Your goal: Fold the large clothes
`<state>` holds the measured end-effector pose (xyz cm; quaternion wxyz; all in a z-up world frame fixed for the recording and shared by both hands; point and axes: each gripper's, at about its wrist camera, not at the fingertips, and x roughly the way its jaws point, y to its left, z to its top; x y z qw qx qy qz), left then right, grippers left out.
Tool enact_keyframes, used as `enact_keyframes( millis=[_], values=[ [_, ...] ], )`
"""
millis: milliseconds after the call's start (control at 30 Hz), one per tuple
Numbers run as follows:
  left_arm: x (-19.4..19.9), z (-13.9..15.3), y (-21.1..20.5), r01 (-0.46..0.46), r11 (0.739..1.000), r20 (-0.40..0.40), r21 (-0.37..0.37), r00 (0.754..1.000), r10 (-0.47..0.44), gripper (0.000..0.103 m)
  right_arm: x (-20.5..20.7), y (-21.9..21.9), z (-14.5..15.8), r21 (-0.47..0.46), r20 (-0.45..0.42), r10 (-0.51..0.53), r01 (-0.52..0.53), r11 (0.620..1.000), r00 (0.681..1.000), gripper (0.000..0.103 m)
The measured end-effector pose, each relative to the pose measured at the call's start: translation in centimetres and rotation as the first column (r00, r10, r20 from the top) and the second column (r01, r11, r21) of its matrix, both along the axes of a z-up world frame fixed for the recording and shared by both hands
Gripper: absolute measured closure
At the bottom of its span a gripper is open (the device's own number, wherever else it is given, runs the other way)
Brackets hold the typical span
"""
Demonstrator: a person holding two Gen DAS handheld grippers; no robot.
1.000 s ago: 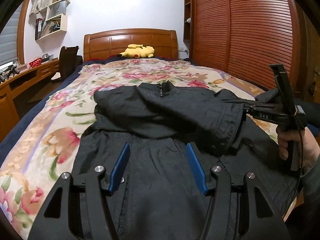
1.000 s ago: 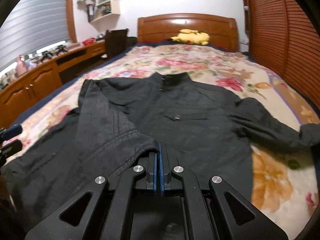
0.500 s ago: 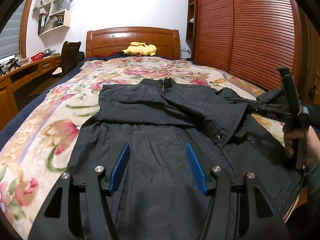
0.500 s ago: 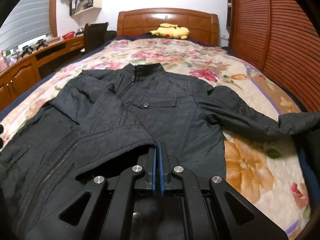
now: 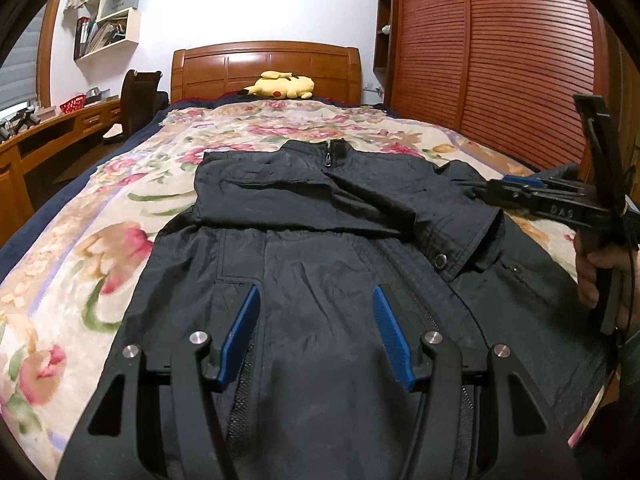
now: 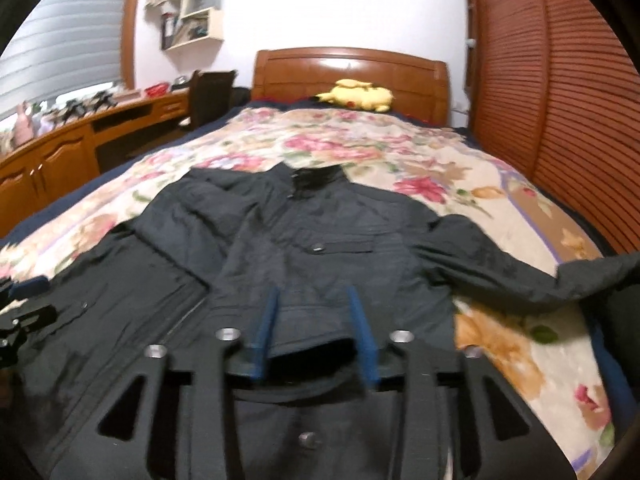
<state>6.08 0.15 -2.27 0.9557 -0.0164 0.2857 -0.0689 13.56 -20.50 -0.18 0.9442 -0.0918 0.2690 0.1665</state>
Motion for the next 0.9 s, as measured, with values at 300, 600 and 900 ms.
enact_keyframes(
  millis=[300, 600, 900],
  values=[
    [-0.1, -0.4, -0.2, -0.007, 1.0, 0.0, 0.013, 1.0, 0.007, 0.045, 0.5, 4.6, -3.0, -0.075, -0.049, 0.092, -0.096, 0.993, 0.995, 0.053],
    [-0.1, -0.8, 0.0, -0.013, 1.0, -0.007, 0.007, 1.0, 0.013, 0.045, 1.9, 4.7, -5.0, -0.065, -0.127, 0.098, -0.106, 0.992, 0.987, 0.038],
    [-0.1, -0.9, 0.0, -0.012, 1.0, -0.009, 0.01, 1.0, 0.012, 0.045, 2.6, 5.5, -7.0, -0.1, -0.205, 0.109, -0.131, 0.986, 0.973, 0.037]
  ],
)
